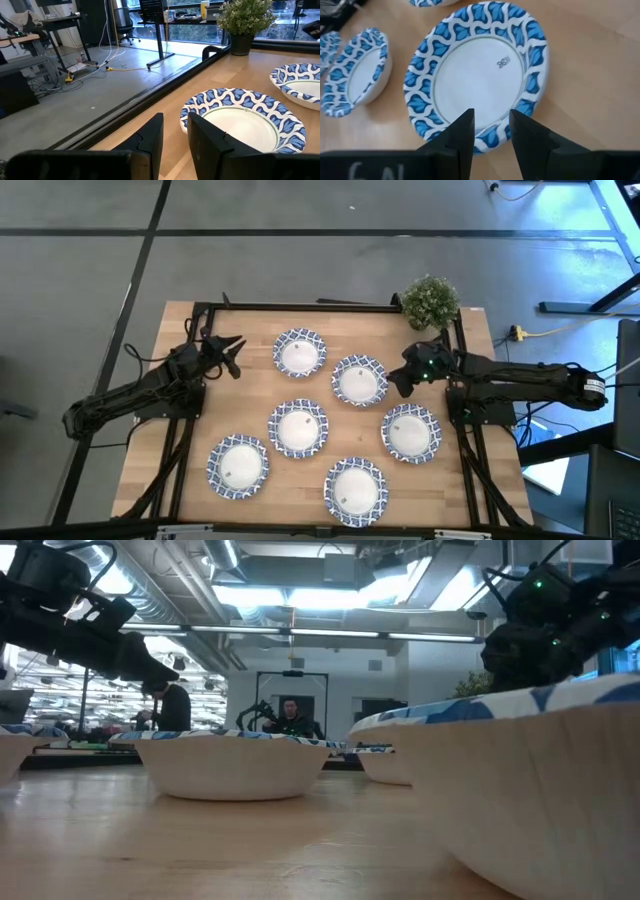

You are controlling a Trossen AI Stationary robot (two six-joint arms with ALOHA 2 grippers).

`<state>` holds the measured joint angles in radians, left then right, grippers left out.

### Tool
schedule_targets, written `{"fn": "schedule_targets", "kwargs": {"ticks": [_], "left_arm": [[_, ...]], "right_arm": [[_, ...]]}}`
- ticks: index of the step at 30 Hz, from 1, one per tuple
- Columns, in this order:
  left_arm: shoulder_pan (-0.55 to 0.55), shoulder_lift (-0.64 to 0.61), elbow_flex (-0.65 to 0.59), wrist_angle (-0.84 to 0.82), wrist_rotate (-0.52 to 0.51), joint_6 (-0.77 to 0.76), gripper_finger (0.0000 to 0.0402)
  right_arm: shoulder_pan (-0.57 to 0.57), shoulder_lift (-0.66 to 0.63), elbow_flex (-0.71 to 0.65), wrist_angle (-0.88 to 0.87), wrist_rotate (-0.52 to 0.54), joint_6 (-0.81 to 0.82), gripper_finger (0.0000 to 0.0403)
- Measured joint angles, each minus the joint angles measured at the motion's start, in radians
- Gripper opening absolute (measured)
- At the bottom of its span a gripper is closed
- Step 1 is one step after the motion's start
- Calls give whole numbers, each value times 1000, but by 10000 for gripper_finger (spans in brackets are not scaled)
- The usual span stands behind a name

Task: Nest bowls inside each other
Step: Stack the blue bowl on top of the blue bowl

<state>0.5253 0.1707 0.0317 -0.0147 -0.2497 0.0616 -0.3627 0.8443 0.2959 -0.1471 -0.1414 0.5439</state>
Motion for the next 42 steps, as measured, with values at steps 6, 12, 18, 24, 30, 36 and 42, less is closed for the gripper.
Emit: {"fn": "schedule_targets", "kwargs": {"ticks": [6, 12, 18, 24, 30, 36, 42], "left_arm": [[0, 0, 0, 0, 0, 0, 82], [0, 0, 0, 0, 0, -1, 82], [0, 0, 0, 0, 0, -3, 82], [0, 0, 0, 0, 0, -3, 82], [0, 0, 0, 0, 0, -3, 82], [-1, 0, 0, 0, 0, -2, 82], [-1, 0, 0, 0, 0, -6, 82]], "right_arm": [[-32, -1, -61, 120, -58, 29, 124], [-106, 0, -130, 189, -99, 58, 124], [-154, 0, -138, 212, -155, 56, 124], [-209, 0, -138, 166, -202, 50, 124], [-240, 1, -138, 166, -246, 45, 124], [-275, 66, -138, 151, -280, 52, 124], [-275, 149, -138, 278, -316, 54, 124]]}}
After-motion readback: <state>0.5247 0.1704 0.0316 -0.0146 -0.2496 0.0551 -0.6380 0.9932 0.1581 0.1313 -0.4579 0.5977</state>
